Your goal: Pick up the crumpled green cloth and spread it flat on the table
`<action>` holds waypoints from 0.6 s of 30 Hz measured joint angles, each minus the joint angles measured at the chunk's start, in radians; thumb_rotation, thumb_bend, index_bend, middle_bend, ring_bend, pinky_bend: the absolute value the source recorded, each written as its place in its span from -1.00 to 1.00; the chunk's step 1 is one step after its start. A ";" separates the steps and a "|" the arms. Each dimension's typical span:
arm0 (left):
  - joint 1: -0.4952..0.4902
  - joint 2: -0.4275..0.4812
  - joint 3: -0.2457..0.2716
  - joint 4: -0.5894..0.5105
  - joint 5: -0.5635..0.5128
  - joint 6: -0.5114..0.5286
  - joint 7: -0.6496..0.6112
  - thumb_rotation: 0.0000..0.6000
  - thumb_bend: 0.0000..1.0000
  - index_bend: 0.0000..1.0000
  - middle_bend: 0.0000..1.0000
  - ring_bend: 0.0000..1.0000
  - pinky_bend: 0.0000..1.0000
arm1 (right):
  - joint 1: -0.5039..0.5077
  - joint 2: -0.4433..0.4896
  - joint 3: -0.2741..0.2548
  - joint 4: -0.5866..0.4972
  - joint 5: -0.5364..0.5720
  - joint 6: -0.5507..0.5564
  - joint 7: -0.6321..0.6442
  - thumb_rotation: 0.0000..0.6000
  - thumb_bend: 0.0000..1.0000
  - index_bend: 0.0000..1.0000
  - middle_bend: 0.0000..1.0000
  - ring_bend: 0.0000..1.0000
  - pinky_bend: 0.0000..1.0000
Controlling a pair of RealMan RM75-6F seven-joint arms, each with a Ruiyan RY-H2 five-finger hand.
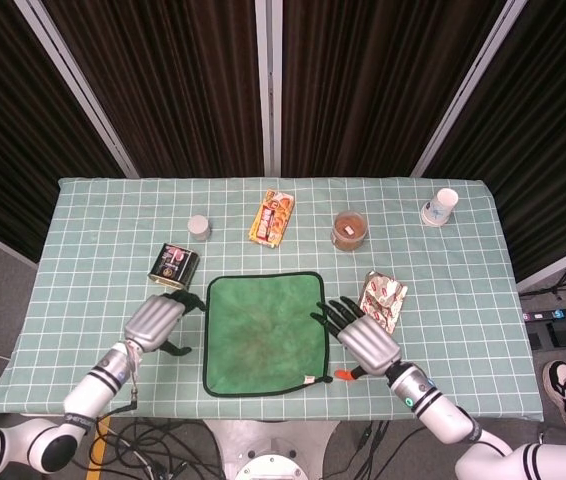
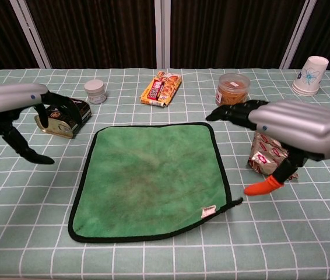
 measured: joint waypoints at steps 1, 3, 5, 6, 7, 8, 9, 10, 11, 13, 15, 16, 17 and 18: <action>0.006 0.005 -0.009 0.005 -0.009 0.010 -0.013 1.00 -1.00 -0.46 -0.48 -0.63 -0.35 | -0.006 0.008 0.012 -0.002 0.005 0.013 0.007 0.70 -1.00 -0.92 -1.00 -1.00 -1.00; 0.017 0.015 -0.028 0.017 -0.030 0.024 -0.040 1.00 -1.00 -0.46 -0.48 -0.63 -0.35 | -0.008 0.011 0.021 -0.003 0.018 0.011 0.021 0.71 -1.00 -0.91 -1.00 -1.00 -1.00; 0.030 0.026 -0.043 0.027 -0.048 0.037 -0.060 1.00 -1.00 -0.46 -0.48 -0.63 -0.35 | -0.006 0.006 0.032 0.002 0.034 -0.011 0.037 0.73 -1.00 -0.91 -1.00 -1.00 -1.00; 0.033 0.028 -0.045 0.027 -0.050 0.041 -0.062 1.00 -1.00 -0.46 -0.48 -0.63 -0.35 | -0.004 0.000 0.035 0.009 0.038 -0.022 0.040 0.78 -1.00 -0.91 -1.00 -1.00 -1.00; 0.038 0.031 -0.047 0.028 -0.052 0.048 -0.064 1.00 -1.00 -0.46 -0.48 -0.63 -0.35 | -0.002 -0.014 0.039 0.023 0.041 -0.031 0.039 0.83 -1.00 -0.91 -1.00 -1.00 -1.00; 0.041 0.033 -0.048 0.028 -0.053 0.053 -0.064 1.00 -1.00 -0.46 -0.48 -0.64 -0.35 | 0.000 -0.028 0.042 0.034 0.043 -0.034 0.036 0.86 -1.00 -0.91 -1.00 -1.00 -1.00; 0.045 0.035 -0.048 0.027 -0.053 0.058 -0.064 1.00 -1.00 -0.46 -0.48 -0.64 -0.35 | 0.002 -0.043 0.044 0.046 0.046 -0.037 0.033 0.89 -1.00 -0.90 -1.00 -1.00 -1.00; 0.048 0.037 -0.048 0.025 -0.052 0.063 -0.063 1.00 -1.00 -0.46 -0.48 -0.63 -0.35 | 0.004 -0.066 0.047 0.062 0.051 -0.044 0.029 0.89 -1.00 -0.90 -1.00 -1.00 -1.00; 0.053 0.039 -0.047 0.022 -0.052 0.069 -0.062 1.00 -1.00 -0.46 -0.48 -0.63 -0.35 | 0.005 -0.083 0.048 0.074 0.054 -0.048 0.026 0.90 -1.00 -0.90 -1.00 -1.00 -1.00; 0.060 0.042 -0.047 0.019 -0.051 0.080 -0.060 1.00 -1.00 -0.46 -0.48 -0.63 -0.35 | 0.007 -0.123 0.051 0.108 0.056 -0.053 0.014 0.94 -1.00 -0.90 -1.00 -1.00 -1.00; 0.069 0.043 -0.048 0.017 -0.050 0.098 -0.058 1.00 -1.00 -0.46 -0.48 -0.63 -0.35 | 0.003 -0.149 0.053 0.136 0.053 -0.044 0.001 1.00 -1.00 -0.89 -1.00 -1.00 -1.00; 0.074 0.043 -0.049 0.018 -0.049 0.110 -0.056 1.00 -1.00 -0.46 -0.48 -0.63 -0.35 | -0.002 -0.156 0.055 0.147 0.050 -0.029 -0.005 1.00 -1.00 -0.89 -1.00 -1.00 -1.00; 0.082 0.043 -0.050 0.019 -0.048 0.129 -0.053 1.00 -1.00 -0.46 -0.48 -0.64 -0.35 | -0.008 -0.158 0.057 0.151 0.048 -0.014 -0.008 1.00 -1.00 -0.89 -1.00 -1.00 -1.00; 0.088 0.042 -0.051 0.021 -0.048 0.145 -0.049 1.00 -1.00 -0.46 -0.48 -0.63 -0.35 | -0.015 -0.157 0.059 0.153 0.048 0.003 -0.009 1.00 -1.00 -0.89 -1.00 -1.00 -1.00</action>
